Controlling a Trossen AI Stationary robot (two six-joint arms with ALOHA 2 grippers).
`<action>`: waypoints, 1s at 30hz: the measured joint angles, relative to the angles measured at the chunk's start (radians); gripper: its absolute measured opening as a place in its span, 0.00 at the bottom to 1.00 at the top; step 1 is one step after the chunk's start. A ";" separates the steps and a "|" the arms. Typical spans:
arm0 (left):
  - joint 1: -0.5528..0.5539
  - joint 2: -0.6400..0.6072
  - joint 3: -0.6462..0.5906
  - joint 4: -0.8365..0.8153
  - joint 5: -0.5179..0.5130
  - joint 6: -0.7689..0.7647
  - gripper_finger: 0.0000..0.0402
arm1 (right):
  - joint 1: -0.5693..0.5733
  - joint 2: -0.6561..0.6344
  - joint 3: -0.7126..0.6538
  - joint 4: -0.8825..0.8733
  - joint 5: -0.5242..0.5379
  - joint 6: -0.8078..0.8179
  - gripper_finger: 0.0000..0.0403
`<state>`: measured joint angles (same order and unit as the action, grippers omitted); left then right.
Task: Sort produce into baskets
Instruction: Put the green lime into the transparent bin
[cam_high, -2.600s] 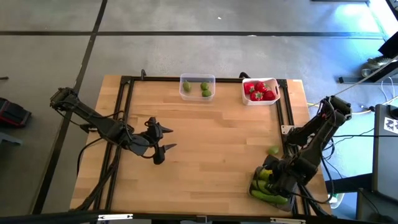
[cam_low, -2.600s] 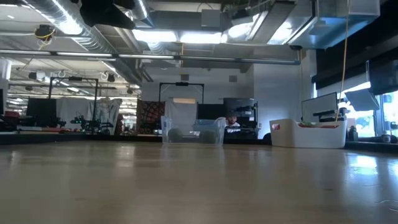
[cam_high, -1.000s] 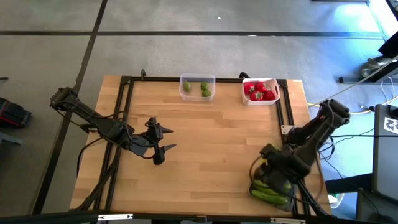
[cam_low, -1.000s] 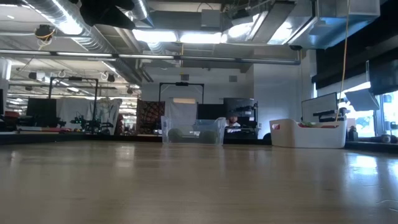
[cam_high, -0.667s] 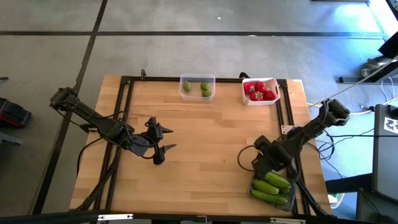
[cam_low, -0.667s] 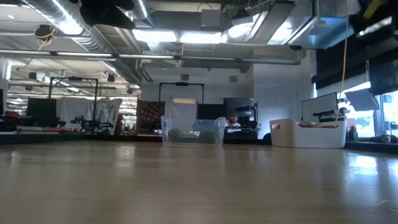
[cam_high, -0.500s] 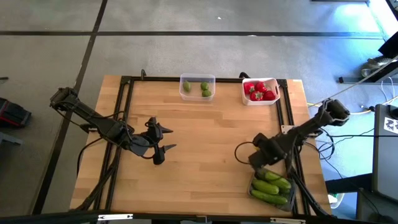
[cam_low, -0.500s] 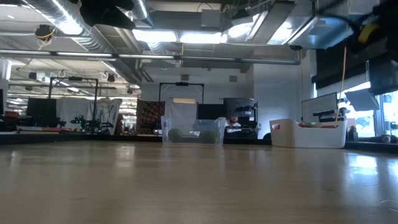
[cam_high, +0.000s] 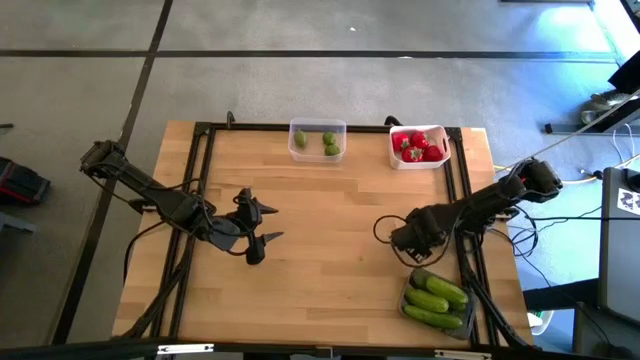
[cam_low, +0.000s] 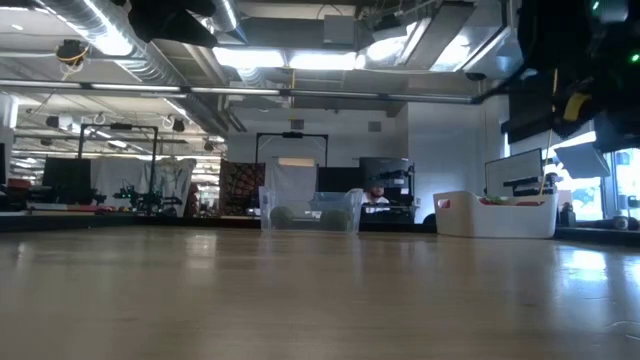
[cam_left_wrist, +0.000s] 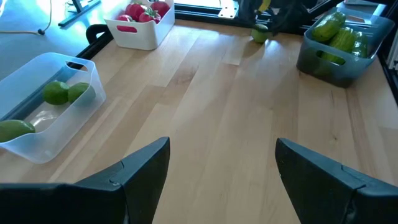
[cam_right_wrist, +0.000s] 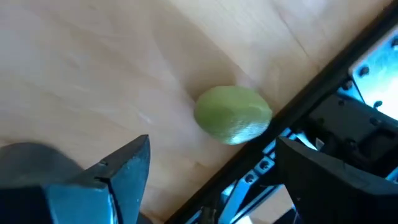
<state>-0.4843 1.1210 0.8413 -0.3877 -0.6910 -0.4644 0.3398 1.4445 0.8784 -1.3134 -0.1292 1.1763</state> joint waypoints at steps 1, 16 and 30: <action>0.000 0.000 0.000 0.000 0.000 0.000 0.72 | -0.014 0.000 -0.010 0.000 -0.010 0.000 0.77; 0.000 0.000 0.000 -0.043 0.000 -0.005 0.72 | -0.157 0.002 -0.169 0.095 -0.096 -0.064 0.75; 0.000 0.000 0.000 -0.048 0.000 -0.004 0.72 | -0.312 0.106 -0.170 0.086 -0.158 -0.155 0.75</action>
<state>-0.4843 1.1210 0.8410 -0.4358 -0.6910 -0.4686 0.0279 1.5500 0.7086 -1.2275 -0.2876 1.0213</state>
